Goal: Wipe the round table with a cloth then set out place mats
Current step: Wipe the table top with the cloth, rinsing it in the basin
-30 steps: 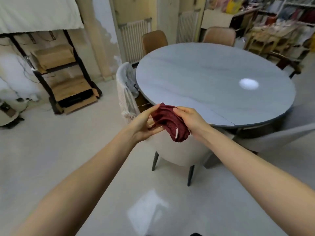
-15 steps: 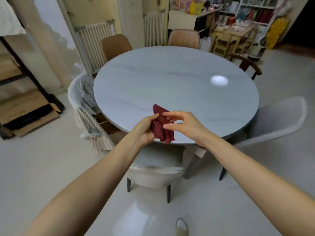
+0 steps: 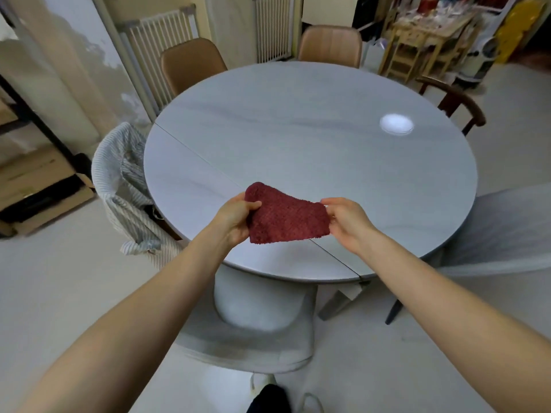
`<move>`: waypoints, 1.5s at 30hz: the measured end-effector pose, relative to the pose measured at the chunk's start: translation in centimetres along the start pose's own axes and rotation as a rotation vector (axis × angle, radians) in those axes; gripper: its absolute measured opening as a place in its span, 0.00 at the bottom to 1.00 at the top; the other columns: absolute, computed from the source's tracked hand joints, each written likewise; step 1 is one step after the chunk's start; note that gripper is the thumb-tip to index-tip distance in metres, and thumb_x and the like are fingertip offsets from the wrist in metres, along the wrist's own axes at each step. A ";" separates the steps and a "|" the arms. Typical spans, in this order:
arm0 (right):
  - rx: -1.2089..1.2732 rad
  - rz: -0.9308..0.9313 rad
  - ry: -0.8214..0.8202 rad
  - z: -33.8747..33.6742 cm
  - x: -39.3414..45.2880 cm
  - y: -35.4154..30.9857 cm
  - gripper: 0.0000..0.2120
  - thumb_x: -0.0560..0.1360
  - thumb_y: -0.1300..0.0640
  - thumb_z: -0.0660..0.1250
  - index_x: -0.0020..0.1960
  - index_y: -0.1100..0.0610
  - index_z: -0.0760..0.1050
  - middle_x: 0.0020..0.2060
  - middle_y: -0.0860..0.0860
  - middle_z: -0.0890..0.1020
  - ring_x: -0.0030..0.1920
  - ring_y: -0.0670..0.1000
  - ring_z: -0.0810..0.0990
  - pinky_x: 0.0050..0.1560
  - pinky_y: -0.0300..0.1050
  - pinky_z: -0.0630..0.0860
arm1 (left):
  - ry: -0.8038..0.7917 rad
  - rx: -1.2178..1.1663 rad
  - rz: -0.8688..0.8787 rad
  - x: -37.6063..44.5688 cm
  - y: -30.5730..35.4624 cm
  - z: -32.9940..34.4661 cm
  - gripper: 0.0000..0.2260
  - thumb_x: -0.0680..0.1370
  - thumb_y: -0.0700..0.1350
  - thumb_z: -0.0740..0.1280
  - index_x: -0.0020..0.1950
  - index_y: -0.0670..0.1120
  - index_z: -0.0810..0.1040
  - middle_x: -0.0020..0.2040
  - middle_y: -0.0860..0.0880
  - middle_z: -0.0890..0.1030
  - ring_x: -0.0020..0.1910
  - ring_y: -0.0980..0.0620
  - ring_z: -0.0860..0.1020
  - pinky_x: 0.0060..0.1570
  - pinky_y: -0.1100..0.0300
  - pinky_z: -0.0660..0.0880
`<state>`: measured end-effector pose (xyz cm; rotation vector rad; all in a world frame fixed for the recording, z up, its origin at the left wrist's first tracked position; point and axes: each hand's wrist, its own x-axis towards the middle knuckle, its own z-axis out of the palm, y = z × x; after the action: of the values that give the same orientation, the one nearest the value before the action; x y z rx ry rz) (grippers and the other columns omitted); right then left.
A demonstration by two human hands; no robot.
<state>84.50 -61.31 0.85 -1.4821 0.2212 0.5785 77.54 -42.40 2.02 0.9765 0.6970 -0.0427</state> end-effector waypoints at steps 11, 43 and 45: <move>0.086 0.003 -0.001 1.3 3.7 -1.9 0.18 0.74 0.75 0.61 0.58 0.58 0.74 0.43 0.56 0.78 0.37 0.50 0.76 0.32 0.39 0.73 | -0.104 0.044 -0.203 7.4 1.7 1.4 0.11 0.79 0.32 0.61 0.61 0.36 0.75 0.53 0.39 0.80 0.46 0.47 0.81 0.38 0.56 0.81; -0.482 -0.172 -0.100 -24.9 19.0 -5.6 0.02 0.78 0.61 0.66 0.46 0.57 0.75 0.37 0.55 0.82 0.35 0.48 0.80 0.37 0.40 0.75 | -0.099 0.941 -0.175 19.9 -10.2 24.3 0.10 0.78 0.49 0.66 0.52 0.42 0.75 0.46 0.45 0.80 0.39 0.44 0.84 0.32 0.61 0.79; -0.622 -0.311 -0.089 -24.9 19.4 -6.4 0.02 0.76 0.60 0.68 0.46 0.57 0.76 0.36 0.57 0.82 0.34 0.51 0.79 0.37 0.41 0.73 | 0.004 0.969 -0.011 21.2 -10.4 24.4 0.11 0.78 0.46 0.66 0.57 0.41 0.75 0.52 0.43 0.80 0.45 0.43 0.83 0.35 0.58 0.80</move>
<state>109.20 -81.02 -5.39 -2.0344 -0.2845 0.4777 103.43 -61.60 -8.75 1.8956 0.6838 -0.4176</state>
